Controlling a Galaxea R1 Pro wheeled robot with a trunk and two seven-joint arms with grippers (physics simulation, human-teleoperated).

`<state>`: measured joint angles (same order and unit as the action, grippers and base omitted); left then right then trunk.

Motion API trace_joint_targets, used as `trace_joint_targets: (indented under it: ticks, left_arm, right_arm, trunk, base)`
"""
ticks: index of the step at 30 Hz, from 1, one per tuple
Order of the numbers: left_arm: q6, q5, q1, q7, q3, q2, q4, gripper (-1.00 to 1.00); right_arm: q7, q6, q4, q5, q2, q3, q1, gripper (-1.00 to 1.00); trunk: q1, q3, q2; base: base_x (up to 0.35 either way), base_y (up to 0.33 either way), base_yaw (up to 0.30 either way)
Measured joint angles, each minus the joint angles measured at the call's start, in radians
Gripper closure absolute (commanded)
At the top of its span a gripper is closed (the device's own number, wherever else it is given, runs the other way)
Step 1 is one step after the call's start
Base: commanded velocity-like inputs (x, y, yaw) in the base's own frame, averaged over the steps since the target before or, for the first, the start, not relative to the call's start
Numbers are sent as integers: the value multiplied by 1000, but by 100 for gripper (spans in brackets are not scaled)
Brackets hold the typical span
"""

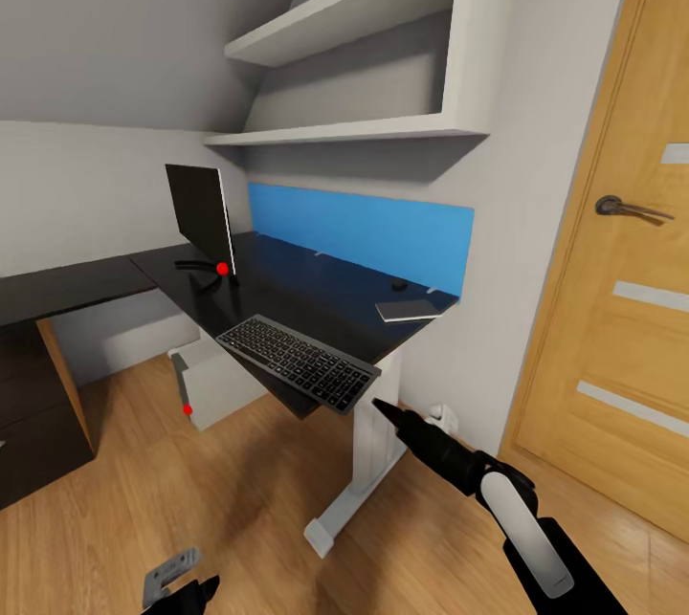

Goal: In the bedroom, organize the workspace by keeping the computer under the desk, ensuring the monitor is on the desk, placing the keyboard on the desk next to the monitor, placing the mouse on the desk next to the keyboard, moving the folder from the swivel chair onto the desk next to the mouse, stacking the notebook on top of the folder with the pen on top of the notebook, and positioning the swivel chair next to the desk.

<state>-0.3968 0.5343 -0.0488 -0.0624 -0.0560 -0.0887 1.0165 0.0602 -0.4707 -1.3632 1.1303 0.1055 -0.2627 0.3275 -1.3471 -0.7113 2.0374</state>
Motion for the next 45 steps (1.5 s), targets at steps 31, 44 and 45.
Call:
trace_joint_targets:
  ticks: [31,44,45]
  left_arm:
    - [78,0,0,1,3,-2,-3,-100]
    - [81,0,0,1,3,-2,-3,-100]
    - [81,0,0,1,3,-2,-3,-100]
  right_arm:
    - [-57,6,171,302,-60,88,0,-100]
    - [-68,6,175,323,-71,91,0,-100]
    - [-68,6,175,323,-71,91,0,-100]
  trunk:
    - [0,0,0]
    - [0,0,0]
    - [0,0,0]
  base:
    - [34,18,0]
    - [23,13,0]
    - [168,118,0]
